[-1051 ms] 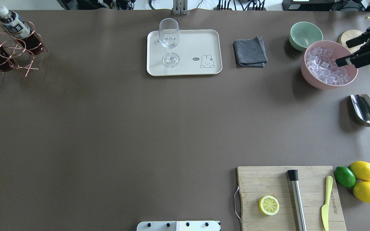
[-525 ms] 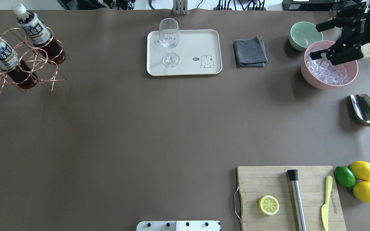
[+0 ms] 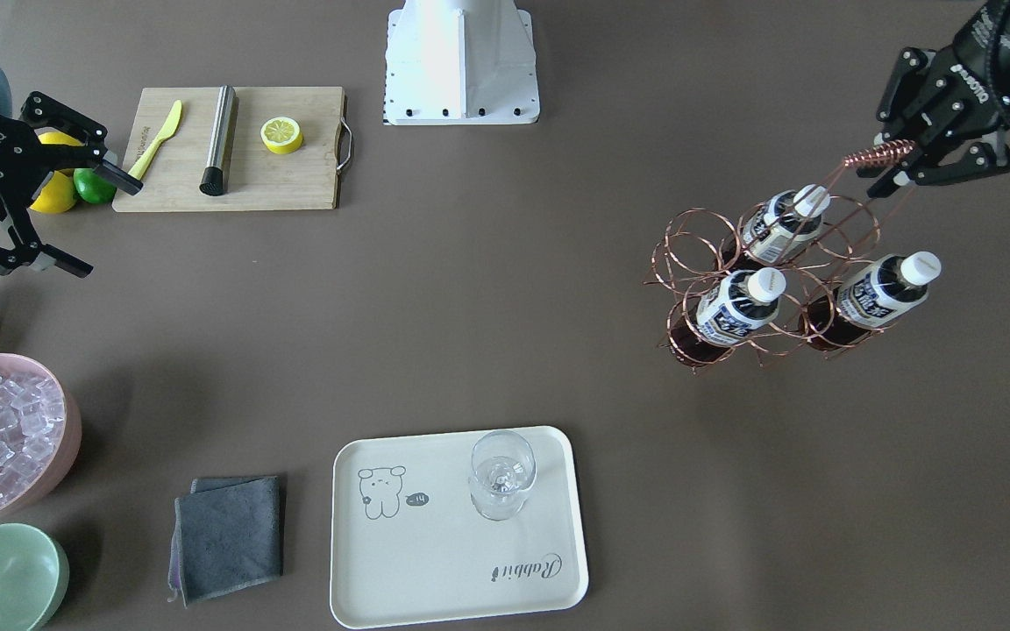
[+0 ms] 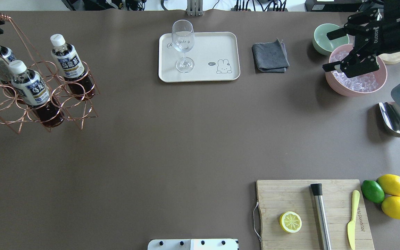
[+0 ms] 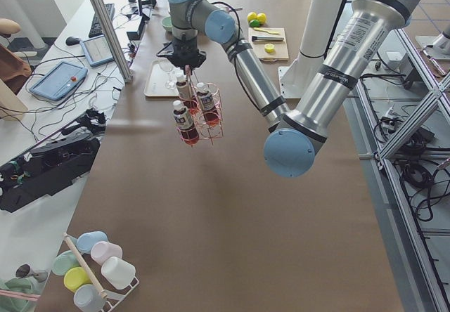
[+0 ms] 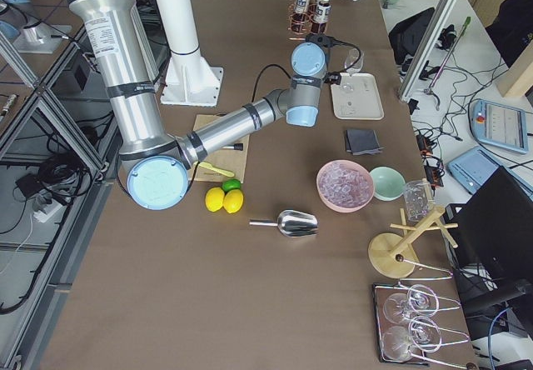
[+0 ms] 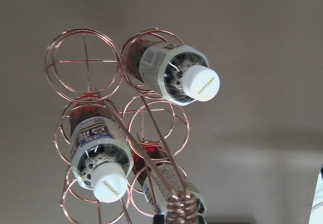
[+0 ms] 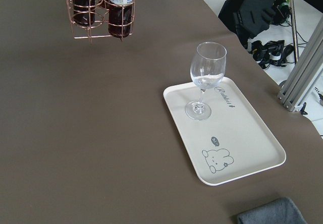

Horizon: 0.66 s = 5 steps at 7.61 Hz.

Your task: Take tea from basket to plate

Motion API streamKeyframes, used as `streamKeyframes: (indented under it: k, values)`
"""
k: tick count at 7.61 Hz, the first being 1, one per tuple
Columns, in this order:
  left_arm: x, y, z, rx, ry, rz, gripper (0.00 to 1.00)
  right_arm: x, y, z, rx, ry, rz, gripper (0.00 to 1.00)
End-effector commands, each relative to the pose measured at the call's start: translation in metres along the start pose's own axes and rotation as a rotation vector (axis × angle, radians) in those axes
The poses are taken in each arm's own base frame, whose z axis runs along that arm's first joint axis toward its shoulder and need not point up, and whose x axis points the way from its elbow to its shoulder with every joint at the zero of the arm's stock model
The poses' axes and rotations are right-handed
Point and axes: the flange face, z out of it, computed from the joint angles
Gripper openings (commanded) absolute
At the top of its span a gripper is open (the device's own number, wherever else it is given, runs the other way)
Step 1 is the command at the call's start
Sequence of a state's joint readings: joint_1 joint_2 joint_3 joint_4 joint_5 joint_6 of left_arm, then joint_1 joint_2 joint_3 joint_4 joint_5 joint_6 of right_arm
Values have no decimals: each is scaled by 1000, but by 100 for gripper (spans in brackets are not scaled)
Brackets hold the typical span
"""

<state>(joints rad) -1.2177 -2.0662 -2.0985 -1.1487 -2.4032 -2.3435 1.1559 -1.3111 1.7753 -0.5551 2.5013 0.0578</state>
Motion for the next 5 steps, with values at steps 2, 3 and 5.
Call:
streamKeyframes:
  k: [2, 3, 5]
  values:
    - [-97, 114, 58, -62, -166, -1, 0, 0, 13, 9, 65, 24, -98, 100]
    - [-101, 132, 48, -85, -160, -17, 0, 5, 19, 11, 70, 57, -94, 100]
    - [-130, 185, 57, -103, -184, -26, 0, -4, 14, 25, 110, 77, -42, 100]
